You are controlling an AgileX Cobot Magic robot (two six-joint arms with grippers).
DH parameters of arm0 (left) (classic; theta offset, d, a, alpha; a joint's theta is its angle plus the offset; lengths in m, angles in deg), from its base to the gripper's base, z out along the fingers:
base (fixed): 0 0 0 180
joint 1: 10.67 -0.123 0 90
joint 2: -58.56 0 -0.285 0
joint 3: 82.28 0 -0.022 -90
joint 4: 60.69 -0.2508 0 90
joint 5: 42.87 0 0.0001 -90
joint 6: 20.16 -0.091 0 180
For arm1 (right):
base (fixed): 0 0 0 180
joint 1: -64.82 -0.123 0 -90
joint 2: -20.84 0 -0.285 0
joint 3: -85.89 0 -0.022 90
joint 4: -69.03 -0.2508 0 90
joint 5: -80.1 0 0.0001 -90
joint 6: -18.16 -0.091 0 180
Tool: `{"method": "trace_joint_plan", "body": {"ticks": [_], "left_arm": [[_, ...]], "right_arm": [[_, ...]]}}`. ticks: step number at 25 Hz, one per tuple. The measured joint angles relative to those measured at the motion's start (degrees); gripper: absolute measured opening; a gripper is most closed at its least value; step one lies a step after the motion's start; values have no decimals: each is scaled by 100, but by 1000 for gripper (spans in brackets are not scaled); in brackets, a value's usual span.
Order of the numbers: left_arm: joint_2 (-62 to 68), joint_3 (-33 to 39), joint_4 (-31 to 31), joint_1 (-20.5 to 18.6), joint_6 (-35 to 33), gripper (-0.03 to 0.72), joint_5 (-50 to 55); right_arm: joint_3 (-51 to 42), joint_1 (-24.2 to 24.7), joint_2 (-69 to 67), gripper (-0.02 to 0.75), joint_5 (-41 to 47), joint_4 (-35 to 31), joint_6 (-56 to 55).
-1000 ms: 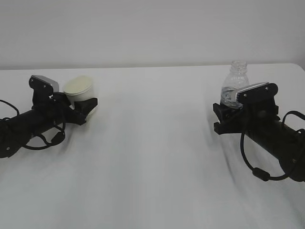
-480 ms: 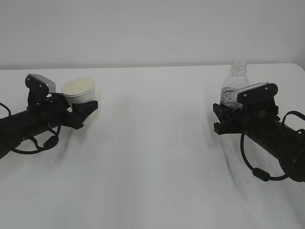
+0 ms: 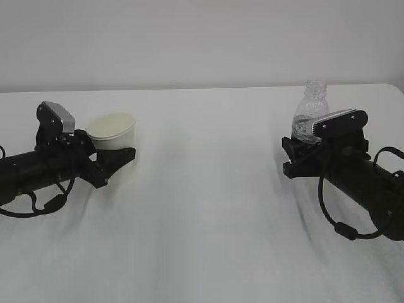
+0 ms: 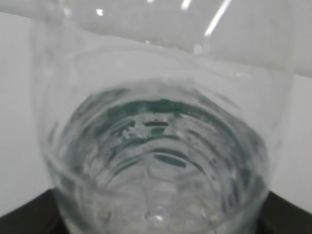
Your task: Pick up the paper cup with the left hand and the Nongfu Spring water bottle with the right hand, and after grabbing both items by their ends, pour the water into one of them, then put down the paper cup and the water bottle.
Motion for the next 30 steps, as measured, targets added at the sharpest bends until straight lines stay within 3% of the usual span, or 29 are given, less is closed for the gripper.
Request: {"method": "trace_joint_plan", "body": {"ticks": [12,21,30], "left_arm": [[-49,0,-1184,71,496,471,-12],[-49,0,-1233,757,516,471,-12],[-49,0,-883,1402,516,471,-12]], "right_arm": [[0,0,0,474,0,193,0],[0,0,0,474,0,382,0],[0,0,0,474,0,758,0]]}}
